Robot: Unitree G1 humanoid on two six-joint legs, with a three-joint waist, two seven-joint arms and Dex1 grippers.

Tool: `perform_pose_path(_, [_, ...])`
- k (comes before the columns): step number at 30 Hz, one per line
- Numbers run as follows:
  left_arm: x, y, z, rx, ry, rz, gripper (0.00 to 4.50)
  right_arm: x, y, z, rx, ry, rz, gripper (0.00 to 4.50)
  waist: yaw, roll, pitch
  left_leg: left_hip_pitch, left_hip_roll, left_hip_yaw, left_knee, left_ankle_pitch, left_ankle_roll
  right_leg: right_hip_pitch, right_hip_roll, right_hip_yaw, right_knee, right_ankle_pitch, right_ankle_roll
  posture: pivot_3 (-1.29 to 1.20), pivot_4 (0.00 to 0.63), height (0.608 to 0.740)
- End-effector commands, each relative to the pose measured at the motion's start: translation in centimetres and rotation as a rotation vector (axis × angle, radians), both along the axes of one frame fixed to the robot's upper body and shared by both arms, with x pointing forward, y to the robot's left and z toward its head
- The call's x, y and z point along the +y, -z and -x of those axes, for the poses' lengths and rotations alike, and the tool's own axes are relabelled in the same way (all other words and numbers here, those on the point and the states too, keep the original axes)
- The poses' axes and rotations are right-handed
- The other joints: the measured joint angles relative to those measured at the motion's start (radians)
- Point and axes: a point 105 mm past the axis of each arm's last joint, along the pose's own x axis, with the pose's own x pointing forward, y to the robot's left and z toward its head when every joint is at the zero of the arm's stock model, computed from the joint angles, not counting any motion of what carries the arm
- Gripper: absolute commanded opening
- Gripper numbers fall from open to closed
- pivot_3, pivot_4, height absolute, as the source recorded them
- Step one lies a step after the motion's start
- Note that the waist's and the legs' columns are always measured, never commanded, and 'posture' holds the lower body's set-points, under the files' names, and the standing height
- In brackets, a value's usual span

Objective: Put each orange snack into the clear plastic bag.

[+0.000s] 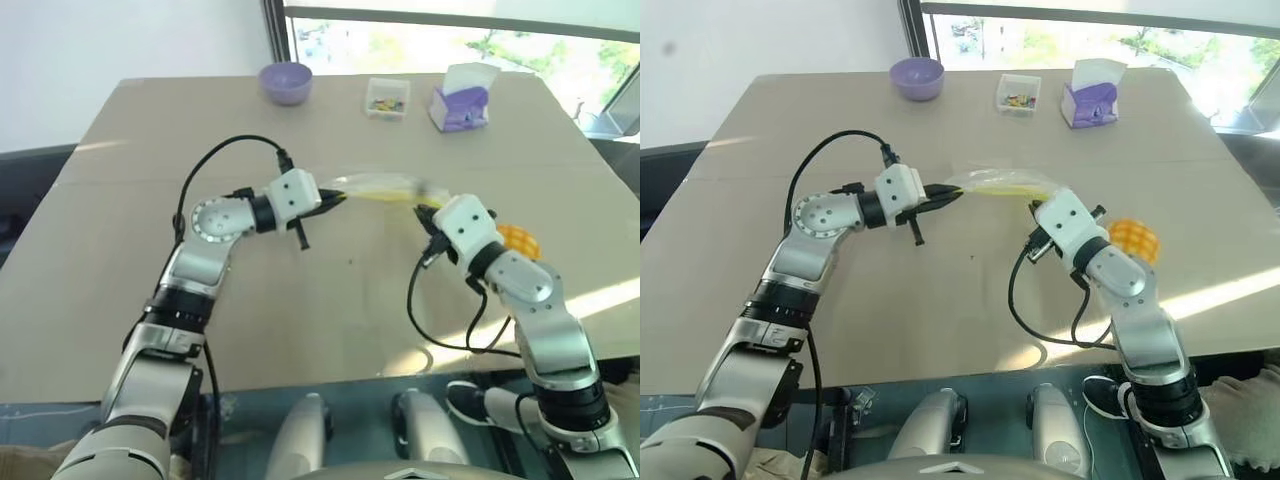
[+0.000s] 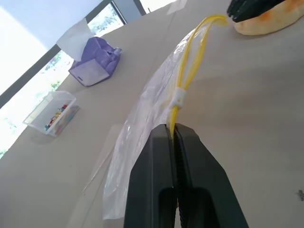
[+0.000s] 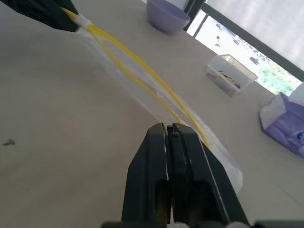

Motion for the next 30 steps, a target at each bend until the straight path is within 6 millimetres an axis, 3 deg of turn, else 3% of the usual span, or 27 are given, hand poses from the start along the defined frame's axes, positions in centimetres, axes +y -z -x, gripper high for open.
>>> perform_pose_path(1, [-0.6,-1.1,0.2,-0.049,0.024,0.006,0.00,-0.2,-1.9,0.4,-0.040,-0.001,-0.056,0.05,0.001,0.000,0.000,0.000,0.000,0.000,0.000,0.000,0.000,0.000,0.000,0.000,0.000,0.000,0.000,0.00,0.150,0.740])
perform_pose_path(9, [-0.8,-1.0,0.5,-0.055,0.037,0.005,0.00,1.3,-2.4,-1.1,-0.035,0.021,-0.129,0.05,-0.002,0.000,0.000,0.000,0.001,0.000,0.000,0.000,0.000,0.000,0.001,0.000,0.001,0.000,0.000,0.00,0.150,0.740])
perform_pose_path(16, [-1.0,-1.0,0.8,-0.056,0.042,0.016,0.00,2.6,-1.8,-1.3,-0.005,-0.006,-0.141,0.05,-0.002,0.000,0.000,0.000,0.000,0.000,0.000,0.000,0.000,0.000,0.000,0.000,0.001,0.000,0.000,0.00,0.150,0.740])
perform_pose_path(26, [-1.7,-0.4,2.2,-0.048,0.109,0.014,0.00,2.4,-1.0,-2.3,0.028,0.032,-0.153,0.05,-0.002,0.000,0.000,0.000,0.000,0.000,0.000,0.000,0.000,0.000,0.001,0.000,0.001,0.000,0.000,0.00,0.150,0.740])
perform_pose_path(30, [-1.8,0.1,3.0,-0.028,0.156,0.002,0.00,1.9,-0.7,-3.4,0.092,0.100,-0.272,0.05,-0.004,0.000,0.000,0.001,0.001,0.000,0.000,0.000,0.000,0.000,0.001,0.000,0.001,0.000,0.000,0.00,0.150,0.740])
